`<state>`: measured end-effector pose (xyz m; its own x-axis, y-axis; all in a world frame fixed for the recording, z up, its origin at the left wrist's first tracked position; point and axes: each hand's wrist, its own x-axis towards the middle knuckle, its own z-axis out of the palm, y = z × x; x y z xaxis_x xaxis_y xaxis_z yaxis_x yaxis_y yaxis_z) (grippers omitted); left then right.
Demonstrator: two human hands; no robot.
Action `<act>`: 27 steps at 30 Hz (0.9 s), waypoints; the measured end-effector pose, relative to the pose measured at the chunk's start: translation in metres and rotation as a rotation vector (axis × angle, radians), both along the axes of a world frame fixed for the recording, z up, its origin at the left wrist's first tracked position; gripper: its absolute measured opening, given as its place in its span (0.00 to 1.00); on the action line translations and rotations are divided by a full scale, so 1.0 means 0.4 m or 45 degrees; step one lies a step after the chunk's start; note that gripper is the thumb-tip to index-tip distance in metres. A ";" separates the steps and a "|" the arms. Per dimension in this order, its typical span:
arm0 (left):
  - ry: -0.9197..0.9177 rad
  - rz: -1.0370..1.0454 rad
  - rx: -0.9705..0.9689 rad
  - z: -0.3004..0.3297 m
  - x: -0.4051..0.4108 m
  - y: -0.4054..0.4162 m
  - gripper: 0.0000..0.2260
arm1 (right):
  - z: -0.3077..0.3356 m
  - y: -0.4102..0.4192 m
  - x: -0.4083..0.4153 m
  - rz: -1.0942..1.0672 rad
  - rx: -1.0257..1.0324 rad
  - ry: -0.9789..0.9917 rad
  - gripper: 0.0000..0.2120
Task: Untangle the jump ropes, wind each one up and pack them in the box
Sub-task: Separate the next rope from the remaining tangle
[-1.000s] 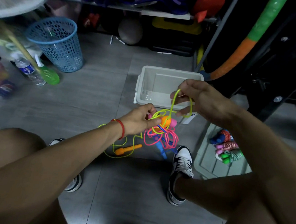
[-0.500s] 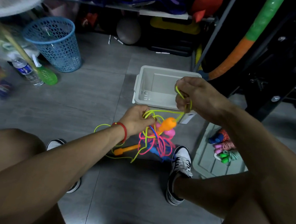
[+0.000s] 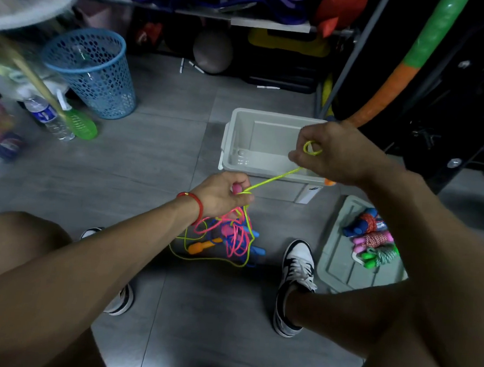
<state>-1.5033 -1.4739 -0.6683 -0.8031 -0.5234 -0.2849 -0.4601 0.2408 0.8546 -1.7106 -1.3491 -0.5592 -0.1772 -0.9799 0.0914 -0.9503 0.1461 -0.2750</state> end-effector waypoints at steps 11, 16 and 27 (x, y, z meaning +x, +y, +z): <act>0.026 -0.165 -0.057 0.079 -0.002 -0.035 0.06 | -0.075 -0.030 -0.023 -0.202 0.140 0.219 0.02; 0.059 -0.193 -0.073 0.054 0.020 -0.044 0.12 | -0.091 -0.020 -0.023 -0.201 0.077 0.185 0.06; -0.203 -0.252 -0.609 0.057 0.049 -0.087 0.07 | -0.056 -0.011 -0.062 -0.346 0.026 0.054 0.01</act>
<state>-1.4836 -1.5085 -0.6455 -0.8657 -0.4676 -0.1785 -0.4816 0.6810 0.5517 -1.7354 -1.3533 -0.5818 -0.4306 -0.8986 0.0848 -0.8858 0.4027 -0.2305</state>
